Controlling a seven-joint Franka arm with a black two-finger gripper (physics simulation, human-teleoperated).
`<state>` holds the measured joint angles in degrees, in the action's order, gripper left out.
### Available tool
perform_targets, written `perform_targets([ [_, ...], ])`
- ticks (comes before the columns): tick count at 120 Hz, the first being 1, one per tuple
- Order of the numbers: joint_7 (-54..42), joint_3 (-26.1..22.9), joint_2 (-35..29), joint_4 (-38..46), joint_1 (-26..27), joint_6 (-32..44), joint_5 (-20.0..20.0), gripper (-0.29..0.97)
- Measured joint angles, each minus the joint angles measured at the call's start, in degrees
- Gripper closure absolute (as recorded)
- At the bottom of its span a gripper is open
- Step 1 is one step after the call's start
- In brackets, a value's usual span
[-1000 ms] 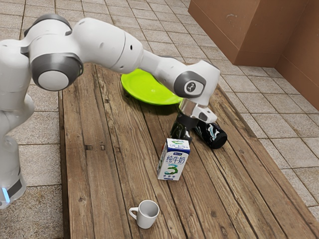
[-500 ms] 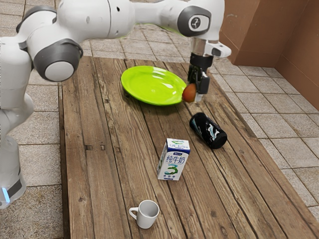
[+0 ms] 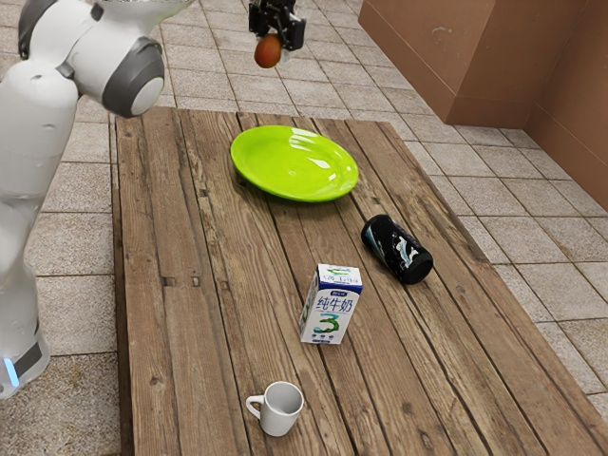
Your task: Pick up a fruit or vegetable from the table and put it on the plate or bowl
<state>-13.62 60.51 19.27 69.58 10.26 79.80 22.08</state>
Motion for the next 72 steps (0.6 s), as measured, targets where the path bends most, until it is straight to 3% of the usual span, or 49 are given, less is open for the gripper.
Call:
perform_targets([
  [35,2.1,-1.4,2.7,11.4,-0.1,2.9,1.0,0.38],
  [72,3.4,-7.8,3.1,13.7,3.2,5.9,1.8,0.37],
])
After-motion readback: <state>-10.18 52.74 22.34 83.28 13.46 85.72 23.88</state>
